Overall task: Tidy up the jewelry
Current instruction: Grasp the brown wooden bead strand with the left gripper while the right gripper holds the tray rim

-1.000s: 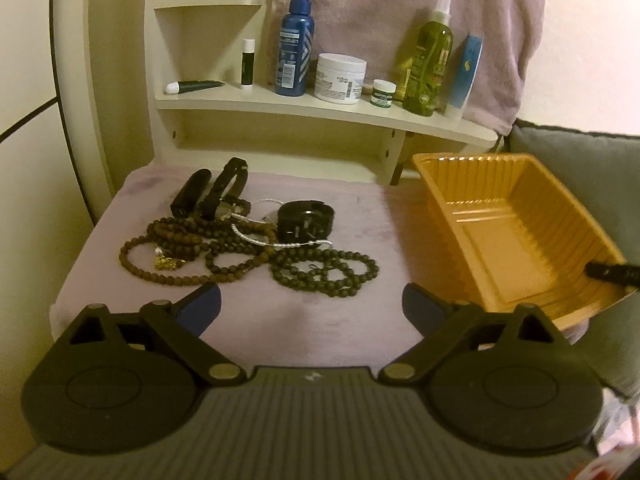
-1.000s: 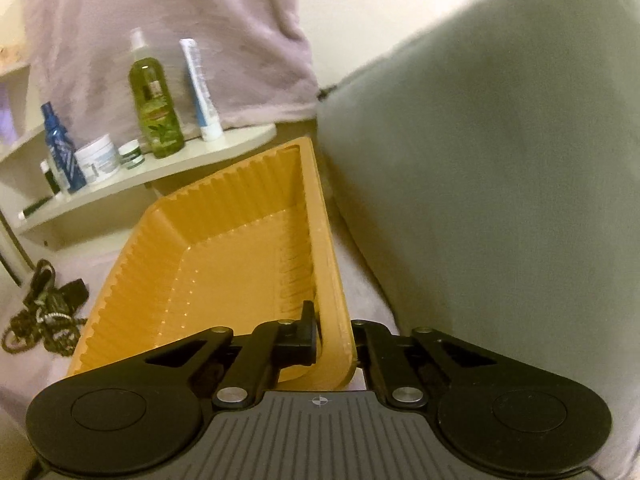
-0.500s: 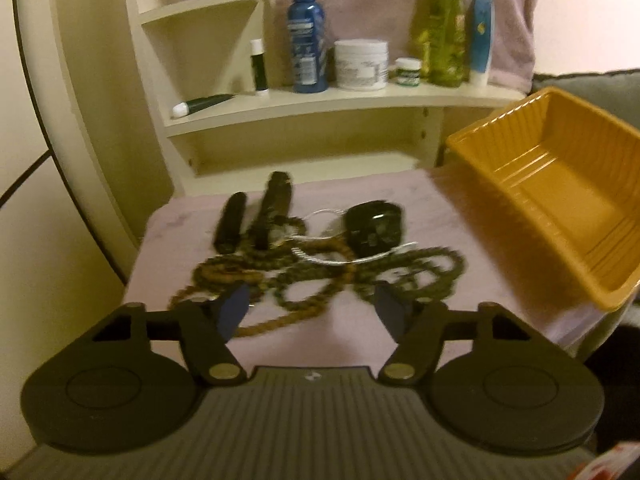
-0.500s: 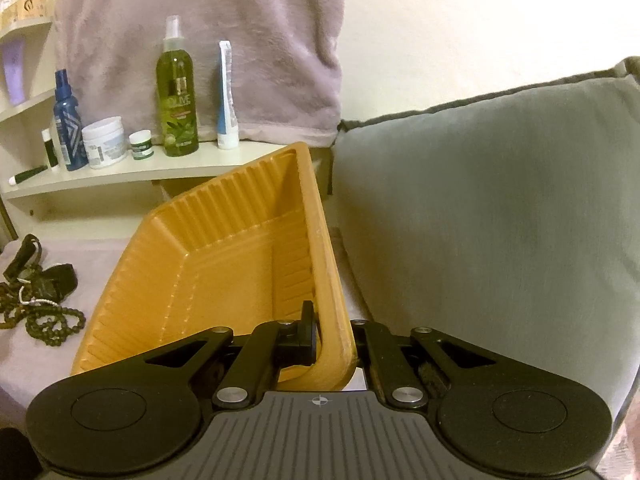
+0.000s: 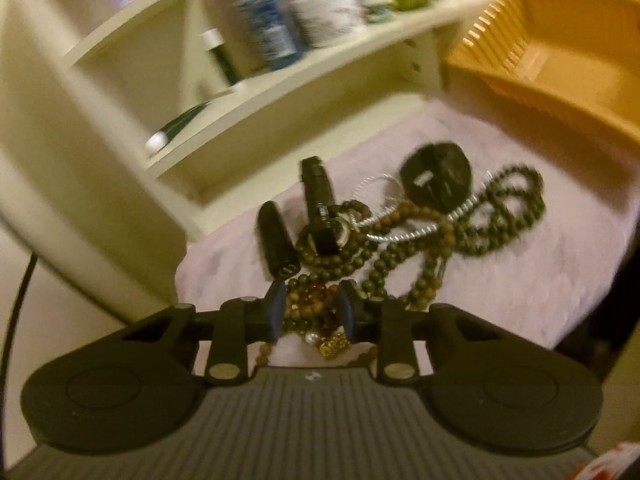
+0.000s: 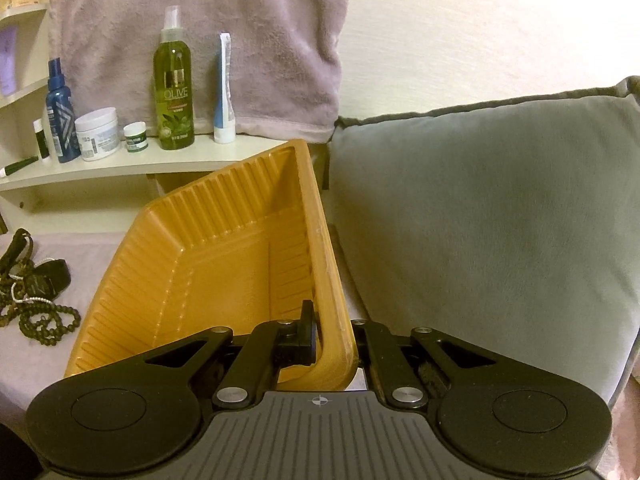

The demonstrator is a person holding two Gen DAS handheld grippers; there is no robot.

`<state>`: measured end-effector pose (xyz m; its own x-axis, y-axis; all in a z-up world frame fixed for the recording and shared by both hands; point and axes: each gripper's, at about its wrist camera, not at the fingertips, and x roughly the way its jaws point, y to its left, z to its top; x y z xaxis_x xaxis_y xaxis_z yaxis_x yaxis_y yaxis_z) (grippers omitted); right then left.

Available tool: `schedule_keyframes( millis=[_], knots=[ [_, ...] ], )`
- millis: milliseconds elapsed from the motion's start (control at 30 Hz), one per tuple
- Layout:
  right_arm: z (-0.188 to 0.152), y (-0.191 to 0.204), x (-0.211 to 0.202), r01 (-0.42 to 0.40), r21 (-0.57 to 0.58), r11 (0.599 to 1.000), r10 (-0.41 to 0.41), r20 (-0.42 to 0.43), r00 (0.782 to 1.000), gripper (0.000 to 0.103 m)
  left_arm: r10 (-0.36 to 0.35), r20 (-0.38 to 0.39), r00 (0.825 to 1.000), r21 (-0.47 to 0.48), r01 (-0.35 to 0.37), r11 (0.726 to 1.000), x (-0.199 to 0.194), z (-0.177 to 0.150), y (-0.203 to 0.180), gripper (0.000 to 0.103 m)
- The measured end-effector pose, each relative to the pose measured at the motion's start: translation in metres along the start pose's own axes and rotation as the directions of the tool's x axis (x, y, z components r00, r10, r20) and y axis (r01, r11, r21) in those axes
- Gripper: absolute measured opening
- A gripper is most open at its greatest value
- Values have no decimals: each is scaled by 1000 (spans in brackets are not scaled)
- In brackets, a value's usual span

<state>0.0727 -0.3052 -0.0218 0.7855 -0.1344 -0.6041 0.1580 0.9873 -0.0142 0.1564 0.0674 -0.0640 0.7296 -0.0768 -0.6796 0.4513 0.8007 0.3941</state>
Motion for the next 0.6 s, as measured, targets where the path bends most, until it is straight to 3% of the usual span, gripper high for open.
schedule_keyframes(
  millis=[200, 500, 600],
  knots=[
    [1, 2, 1, 4, 5, 1000, -4, -4, 1000, 5, -14, -6, 1000, 157, 15, 987, 1, -2, -3, 26],
    [0, 1, 1, 2, -3, 1000, -2, -5, 1000, 5, -114, -25, 993, 15, 115, 993, -13, -22, -4, 18],
    [0, 0, 0, -1, -4, 1000, 1, -7, 1000, 5, -143, -32, 989, 14, 144, 990, -12, -29, -8, 15]
  ],
)
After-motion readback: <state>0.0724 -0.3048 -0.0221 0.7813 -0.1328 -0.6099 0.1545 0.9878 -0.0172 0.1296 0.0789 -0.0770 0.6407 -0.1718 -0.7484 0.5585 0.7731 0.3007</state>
